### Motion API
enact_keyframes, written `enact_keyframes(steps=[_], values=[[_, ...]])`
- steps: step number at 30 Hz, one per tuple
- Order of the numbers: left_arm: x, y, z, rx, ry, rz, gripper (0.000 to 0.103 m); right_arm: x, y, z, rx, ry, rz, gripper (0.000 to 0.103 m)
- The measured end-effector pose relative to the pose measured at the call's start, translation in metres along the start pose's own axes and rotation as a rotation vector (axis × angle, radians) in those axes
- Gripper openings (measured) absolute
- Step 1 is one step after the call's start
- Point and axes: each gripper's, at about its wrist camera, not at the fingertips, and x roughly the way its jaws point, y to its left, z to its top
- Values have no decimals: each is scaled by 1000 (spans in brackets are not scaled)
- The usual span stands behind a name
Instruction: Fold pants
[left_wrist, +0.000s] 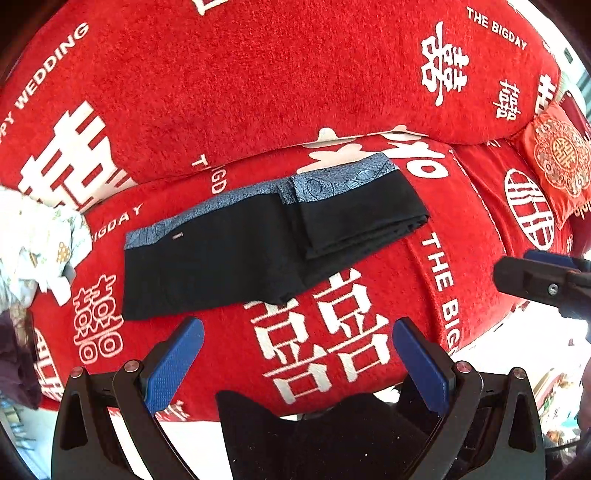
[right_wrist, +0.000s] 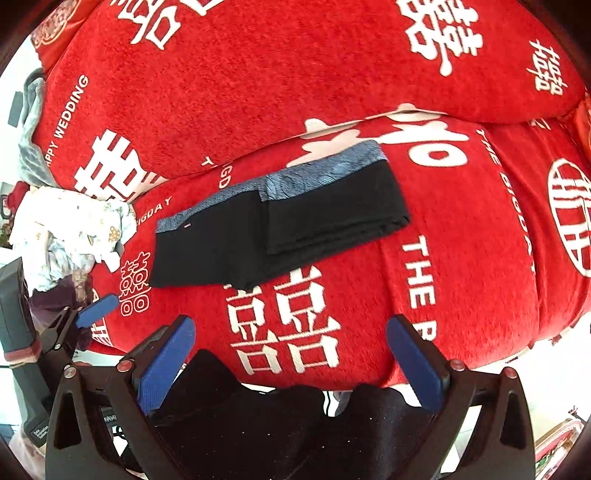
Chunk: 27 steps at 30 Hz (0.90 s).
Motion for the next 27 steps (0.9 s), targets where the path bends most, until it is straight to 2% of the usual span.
enact_keyframes(steps=[4,6,9,14,17,21,25,27], values=[[5,-1,-15,-25,47,-9,103,-4,-12,-15,11,8,4,103],[5,2,-25,-49,71,-38,103,-3,-16,-22,18,19,11,103],[4,5,-36,-69,80,-68,103,-3,-17,-31,26,24,4,103],[6,19,-33,-71,69,-61,103,-1,-13,-33,48,17,28,103],[5,45,-27,-97,47,-61,103,10,1,-26,49,17,33,103],[14,93,-27,-157,56,-52,103,34,34,-13,51,35,71,103],[33,156,-40,-248,97,-80,103,74,81,-9,14,128,130,103],[42,183,-48,-295,109,-68,103,95,105,-9,-32,177,125,103]])
